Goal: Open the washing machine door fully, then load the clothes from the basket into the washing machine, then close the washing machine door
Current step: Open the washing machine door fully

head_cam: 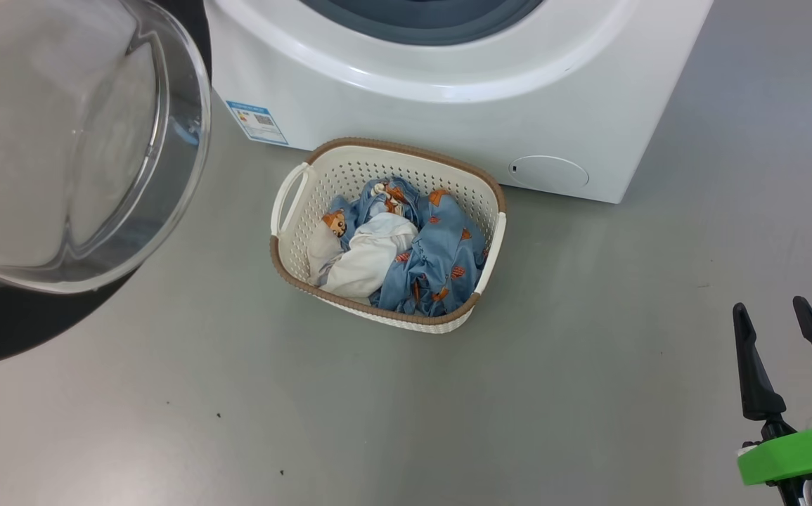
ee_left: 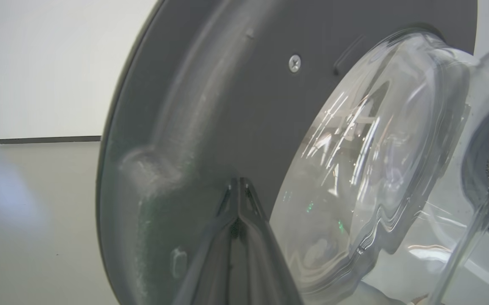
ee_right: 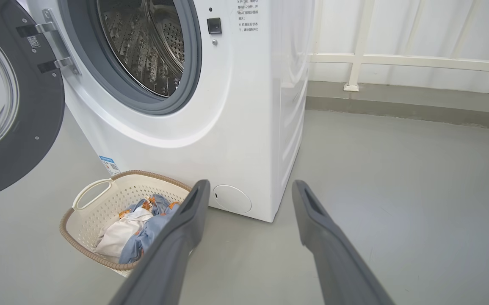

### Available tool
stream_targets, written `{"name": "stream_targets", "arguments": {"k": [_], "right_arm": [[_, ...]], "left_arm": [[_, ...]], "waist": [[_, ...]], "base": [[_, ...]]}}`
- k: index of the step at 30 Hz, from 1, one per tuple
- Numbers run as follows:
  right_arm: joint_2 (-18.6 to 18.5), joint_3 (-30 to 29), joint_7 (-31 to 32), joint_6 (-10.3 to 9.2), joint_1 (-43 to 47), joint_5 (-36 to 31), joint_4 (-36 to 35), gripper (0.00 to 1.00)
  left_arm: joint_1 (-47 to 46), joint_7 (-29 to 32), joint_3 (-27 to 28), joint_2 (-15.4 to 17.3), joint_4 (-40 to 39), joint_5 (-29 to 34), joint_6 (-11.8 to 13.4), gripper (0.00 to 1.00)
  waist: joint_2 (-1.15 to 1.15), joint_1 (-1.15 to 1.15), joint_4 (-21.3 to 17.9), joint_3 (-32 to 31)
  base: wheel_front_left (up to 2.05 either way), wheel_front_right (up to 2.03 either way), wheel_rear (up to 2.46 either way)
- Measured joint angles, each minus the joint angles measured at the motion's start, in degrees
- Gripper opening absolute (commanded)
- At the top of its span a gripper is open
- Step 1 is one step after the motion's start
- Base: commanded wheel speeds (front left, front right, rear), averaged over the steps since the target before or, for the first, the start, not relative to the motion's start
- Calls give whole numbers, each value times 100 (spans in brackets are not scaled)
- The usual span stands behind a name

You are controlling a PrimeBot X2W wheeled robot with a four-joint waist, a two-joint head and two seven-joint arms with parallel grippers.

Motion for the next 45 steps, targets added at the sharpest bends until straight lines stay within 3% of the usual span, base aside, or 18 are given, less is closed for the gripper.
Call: {"name": "stream_targets", "arguments": {"k": [12,20,29,35,44,45], "right_arm": [[3,8,-2,0,0,0,16,100],[38,14,-5,0,0,-41,67,100],[102,49,-33,0,1,-42,129,100],[205,168,-91,0,6,-57,192,100],[330,210,-156,0,34,-86,233,100],[345,213,-156,0,37,-93,219,100]], "left_arm": [[-109,0,549,-101,252,408,-344,0],[188,0,955,-505,-276,791,-409,0],[944,0,1093,-1078,-1290,1237,-651,0],[1680,-1,853,-1611,-2081,1619,-705,0],[2449,0,62,-1726,-2669,1904,-907,0],[2479,0,-52,-1733,-2699,1914,-912,16]], "waist": [[0,0,-27,-7],[0,0,-37,-99],[0,0,-104,-256],[0,-1,-224,-419],[0,-1,-499,-679],[0,-1,-533,-698]], "base": [[0,0,0],[0,0,0],[0,0,0],[0,0,0],[0,0,0],[0,0,0]]}}
